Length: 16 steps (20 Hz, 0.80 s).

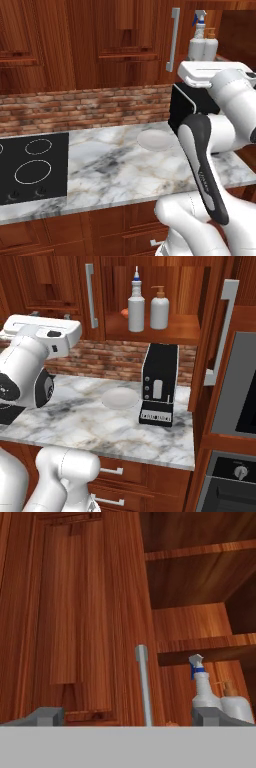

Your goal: Pick the spray and soap dispenser from the cabinet and place them on the counter.

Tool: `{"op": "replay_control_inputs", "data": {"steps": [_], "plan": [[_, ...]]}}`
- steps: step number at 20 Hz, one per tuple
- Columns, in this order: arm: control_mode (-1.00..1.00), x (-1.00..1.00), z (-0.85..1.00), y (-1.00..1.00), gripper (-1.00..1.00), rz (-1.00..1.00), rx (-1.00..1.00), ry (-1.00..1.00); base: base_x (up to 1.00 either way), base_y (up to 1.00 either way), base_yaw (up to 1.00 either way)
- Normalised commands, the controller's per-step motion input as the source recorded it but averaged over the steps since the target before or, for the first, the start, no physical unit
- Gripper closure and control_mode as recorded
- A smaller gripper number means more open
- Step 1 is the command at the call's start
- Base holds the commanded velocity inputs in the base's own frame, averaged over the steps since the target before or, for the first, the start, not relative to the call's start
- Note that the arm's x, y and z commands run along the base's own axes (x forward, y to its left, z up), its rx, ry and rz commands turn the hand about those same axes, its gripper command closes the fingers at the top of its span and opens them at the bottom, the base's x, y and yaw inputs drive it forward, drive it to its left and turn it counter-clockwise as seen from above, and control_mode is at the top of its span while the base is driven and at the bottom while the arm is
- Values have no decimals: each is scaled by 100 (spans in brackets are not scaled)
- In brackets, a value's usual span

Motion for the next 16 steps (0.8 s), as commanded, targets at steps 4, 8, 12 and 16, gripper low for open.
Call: {"op": "replay_control_inputs", "data": {"steps": [4,8,12,16], "plan": [[-100,22,1,-14,-100,0,2,0,0,0,0],[-100,18,0,-16,-100,0,2,0,0,0,0],[-100,23,0,-4,-100,0,2,1,0,0,0],[-100,24,0,0,-100,0,1,1,0,0,0]]}}
